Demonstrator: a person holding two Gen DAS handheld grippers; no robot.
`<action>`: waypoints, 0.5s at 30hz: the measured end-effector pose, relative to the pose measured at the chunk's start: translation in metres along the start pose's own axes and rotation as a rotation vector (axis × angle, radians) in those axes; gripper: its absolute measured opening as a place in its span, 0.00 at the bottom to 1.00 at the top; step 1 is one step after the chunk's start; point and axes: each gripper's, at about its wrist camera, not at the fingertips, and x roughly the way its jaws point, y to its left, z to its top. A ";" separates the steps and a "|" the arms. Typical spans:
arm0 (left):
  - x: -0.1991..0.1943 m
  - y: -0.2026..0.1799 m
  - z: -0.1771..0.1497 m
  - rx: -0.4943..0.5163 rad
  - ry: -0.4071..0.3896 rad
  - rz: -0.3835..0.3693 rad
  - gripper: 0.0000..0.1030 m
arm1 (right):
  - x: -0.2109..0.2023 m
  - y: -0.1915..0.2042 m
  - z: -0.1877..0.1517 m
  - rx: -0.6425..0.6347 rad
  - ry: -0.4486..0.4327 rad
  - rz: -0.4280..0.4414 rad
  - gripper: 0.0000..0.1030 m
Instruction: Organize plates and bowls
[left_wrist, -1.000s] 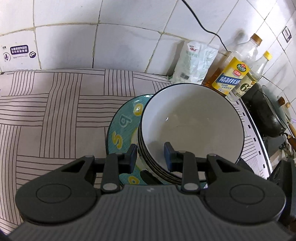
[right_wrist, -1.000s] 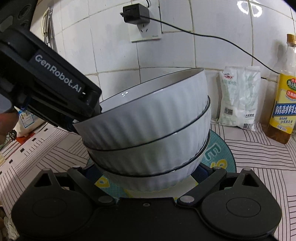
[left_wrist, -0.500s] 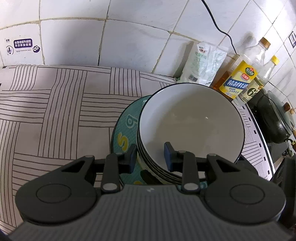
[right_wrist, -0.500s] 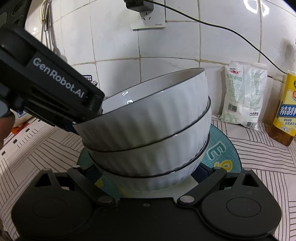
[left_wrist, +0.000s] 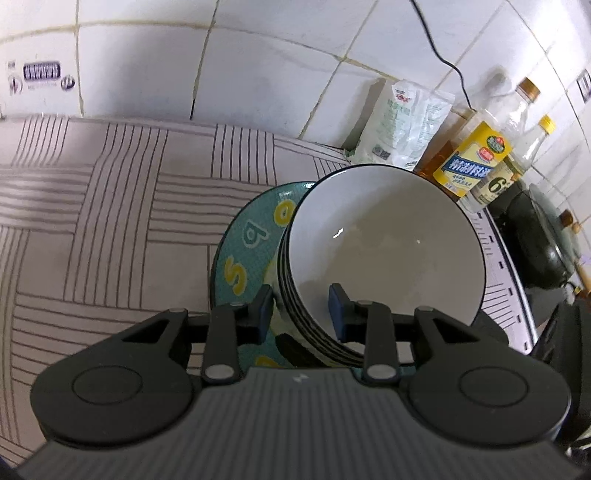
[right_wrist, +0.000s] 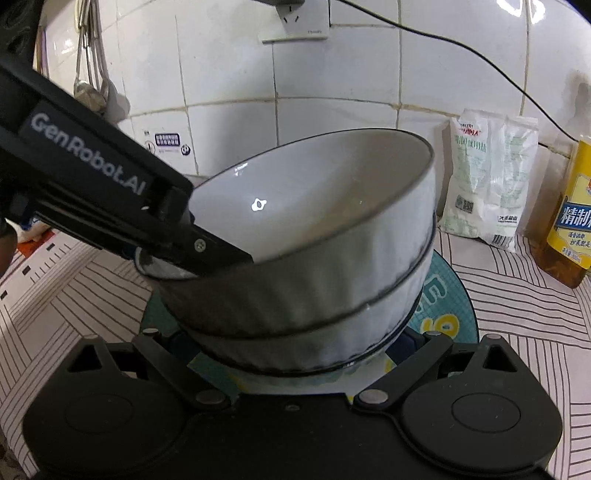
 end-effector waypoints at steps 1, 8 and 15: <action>0.001 0.000 0.000 -0.010 0.008 -0.002 0.31 | 0.000 -0.001 0.001 0.001 0.008 0.000 0.96; -0.010 -0.004 0.001 -0.033 0.028 0.011 0.33 | -0.020 0.013 0.001 -0.070 0.046 -0.105 0.96; -0.066 -0.015 -0.003 0.010 -0.034 0.001 0.48 | -0.068 0.014 0.008 -0.057 -0.002 -0.157 0.96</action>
